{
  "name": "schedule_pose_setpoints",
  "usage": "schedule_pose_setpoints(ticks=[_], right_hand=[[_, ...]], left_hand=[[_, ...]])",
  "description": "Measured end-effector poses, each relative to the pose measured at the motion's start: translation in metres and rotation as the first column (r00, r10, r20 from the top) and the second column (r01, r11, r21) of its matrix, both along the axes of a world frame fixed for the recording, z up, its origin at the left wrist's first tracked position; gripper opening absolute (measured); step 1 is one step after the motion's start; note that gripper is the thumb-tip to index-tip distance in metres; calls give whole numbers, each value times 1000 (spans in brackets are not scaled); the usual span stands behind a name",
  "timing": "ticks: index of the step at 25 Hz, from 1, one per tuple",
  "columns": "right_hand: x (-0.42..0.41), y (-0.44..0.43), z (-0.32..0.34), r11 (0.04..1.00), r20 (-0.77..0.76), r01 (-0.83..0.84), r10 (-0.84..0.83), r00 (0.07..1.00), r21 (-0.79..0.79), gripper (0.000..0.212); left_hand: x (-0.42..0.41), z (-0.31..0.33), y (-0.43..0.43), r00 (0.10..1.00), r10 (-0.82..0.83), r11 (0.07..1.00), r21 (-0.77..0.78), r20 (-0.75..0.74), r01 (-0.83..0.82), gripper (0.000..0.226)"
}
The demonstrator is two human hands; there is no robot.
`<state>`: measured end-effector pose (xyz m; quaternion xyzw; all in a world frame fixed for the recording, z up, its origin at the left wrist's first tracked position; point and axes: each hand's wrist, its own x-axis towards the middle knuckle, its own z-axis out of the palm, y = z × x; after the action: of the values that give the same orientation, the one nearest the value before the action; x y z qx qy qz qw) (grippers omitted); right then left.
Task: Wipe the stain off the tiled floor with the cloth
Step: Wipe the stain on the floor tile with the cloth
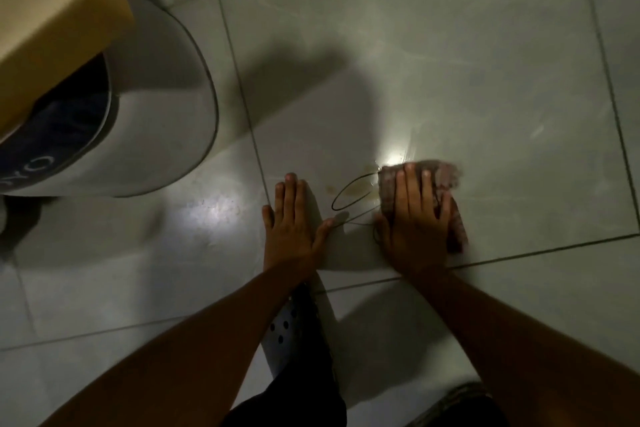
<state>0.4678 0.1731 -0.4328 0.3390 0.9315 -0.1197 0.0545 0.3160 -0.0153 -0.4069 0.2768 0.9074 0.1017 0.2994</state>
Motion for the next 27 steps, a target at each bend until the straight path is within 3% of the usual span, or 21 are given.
schedule_pose_setpoints(ticks=[4,12,19,24,27], right_hand=[[-48,20,-5,998,-11,54,-54,999,10,84],[59,-61,1,981,30,-187,189,982,-52,90],[-59,-87,-7,871,-149,-477,460,875,-116,74],[2,-68,-3,867,-69,-489,484,872,-95,79],[58,-33,6,928,-2,-353,355,935,-119,80]], left_hand=[[-2,0,0,999,24,1000,14,30,-25,95],[-7,9,-3,987,110,978,164,114,-128,91],[-17,23,-8,979,171,944,265,110,-195,80],[-17,27,-8,973,143,954,236,183,-184,86],[-17,26,-8,975,149,950,250,167,-188,91]])
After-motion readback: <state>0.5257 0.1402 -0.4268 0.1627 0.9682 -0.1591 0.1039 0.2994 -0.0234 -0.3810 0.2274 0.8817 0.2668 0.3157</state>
